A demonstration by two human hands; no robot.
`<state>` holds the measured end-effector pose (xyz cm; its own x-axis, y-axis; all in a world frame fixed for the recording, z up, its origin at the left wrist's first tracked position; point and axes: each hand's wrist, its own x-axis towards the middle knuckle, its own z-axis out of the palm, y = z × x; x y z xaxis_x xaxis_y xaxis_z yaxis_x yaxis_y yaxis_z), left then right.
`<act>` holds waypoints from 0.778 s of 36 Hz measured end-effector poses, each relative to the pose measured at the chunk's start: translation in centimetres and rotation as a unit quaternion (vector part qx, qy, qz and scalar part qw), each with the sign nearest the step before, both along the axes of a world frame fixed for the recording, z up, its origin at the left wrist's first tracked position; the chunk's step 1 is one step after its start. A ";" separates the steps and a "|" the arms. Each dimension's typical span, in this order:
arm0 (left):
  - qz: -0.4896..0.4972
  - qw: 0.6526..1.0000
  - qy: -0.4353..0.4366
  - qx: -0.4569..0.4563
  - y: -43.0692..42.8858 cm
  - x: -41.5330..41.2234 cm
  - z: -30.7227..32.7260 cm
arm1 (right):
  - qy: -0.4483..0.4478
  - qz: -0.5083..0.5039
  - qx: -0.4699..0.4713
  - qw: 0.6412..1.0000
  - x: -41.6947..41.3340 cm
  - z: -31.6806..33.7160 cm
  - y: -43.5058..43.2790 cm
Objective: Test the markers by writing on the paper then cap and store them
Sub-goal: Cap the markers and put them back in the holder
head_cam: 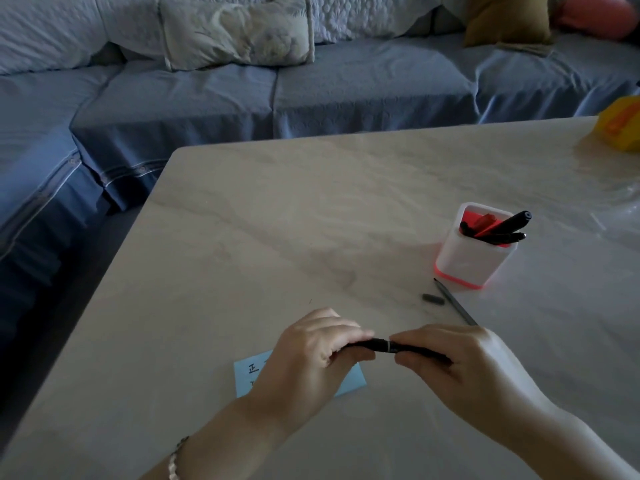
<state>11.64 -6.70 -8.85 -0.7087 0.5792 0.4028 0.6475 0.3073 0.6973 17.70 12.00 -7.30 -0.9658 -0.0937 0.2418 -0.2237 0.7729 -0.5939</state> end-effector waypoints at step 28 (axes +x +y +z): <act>0.073 0.954 -0.141 -0.254 6.7 -3.8 -4.4 | 0.272 -0.273 -0.059 0.921 -6.3 5.2 10.4</act>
